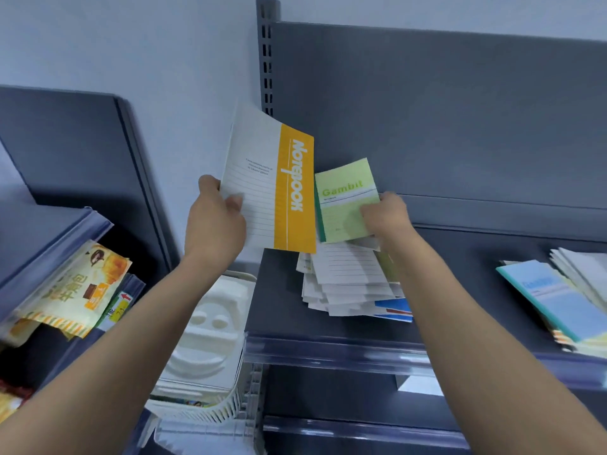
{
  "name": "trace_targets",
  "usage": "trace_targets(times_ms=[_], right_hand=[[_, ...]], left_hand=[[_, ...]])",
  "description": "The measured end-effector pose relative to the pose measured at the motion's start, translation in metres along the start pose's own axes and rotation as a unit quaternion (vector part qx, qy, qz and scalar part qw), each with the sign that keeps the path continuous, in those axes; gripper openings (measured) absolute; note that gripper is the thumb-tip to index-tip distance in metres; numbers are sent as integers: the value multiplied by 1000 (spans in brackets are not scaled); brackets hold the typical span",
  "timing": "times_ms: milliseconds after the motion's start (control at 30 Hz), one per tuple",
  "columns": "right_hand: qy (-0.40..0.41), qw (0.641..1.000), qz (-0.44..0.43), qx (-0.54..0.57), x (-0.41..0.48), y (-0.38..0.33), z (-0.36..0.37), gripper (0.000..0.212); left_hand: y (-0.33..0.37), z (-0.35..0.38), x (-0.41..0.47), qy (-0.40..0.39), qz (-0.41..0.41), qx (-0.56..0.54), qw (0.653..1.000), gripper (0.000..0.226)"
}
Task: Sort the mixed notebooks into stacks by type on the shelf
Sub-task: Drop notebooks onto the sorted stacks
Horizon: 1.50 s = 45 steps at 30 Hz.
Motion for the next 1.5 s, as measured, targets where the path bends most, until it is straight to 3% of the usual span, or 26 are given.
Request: trace_targets(times_ms=[100, 167, 467, 800, 933, 1033, 1133, 1233, 1333, 1500], right_hand=[[54, 998, -43, -4, -7, 7, -41, 18], [133, 990, -37, -26, -22, 35, -97, 16], [215, 974, 31, -58, -56, 142, -239, 19], [41, 989, 57, -129, 6, 237, -290, 17], [-77, 962, 49, -257, 22, 251, -285, 15], [-93, 945, 23, -312, 28, 250, -284, 27], [-61, 935, -5, -348, 31, 246, -289, 28], [0, 935, -36, -354, 29, 239, -304, 15], [54, 933, -85, -346, 18, 223, -332, 21], [134, 892, -180, -393, -3, 200, -392, 20]], left_hand=[[16, 22, -5, -37, 20, -31, 999, 8], [40, 67, -22, -116, 54, -53, 990, 7], [106, 183, -95, -211, 103, -49, 971, 5], [142, 279, -146, -163, 75, -33, 983, 8], [140, 292, -160, -139, 48, -22, 989, 11], [135, 291, -164, -134, 23, -35, 990, 13], [136, 289, -166, -127, 19, -35, 991, 16], [143, 294, -169, -132, 40, -38, 990, 18], [158, 310, -175, -159, 58, -48, 984, 14], [193, 356, -201, -227, 88, -72, 967, 11]])
Point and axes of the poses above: each hand's wrist, its own x-axis towards the middle knuckle, its own z-axis out of the palm, y = z × x, the point moved 5 cm from there along x, towards the middle knuckle, and after that the axes turned 9 degrees about -z, right-handed, at the moved point
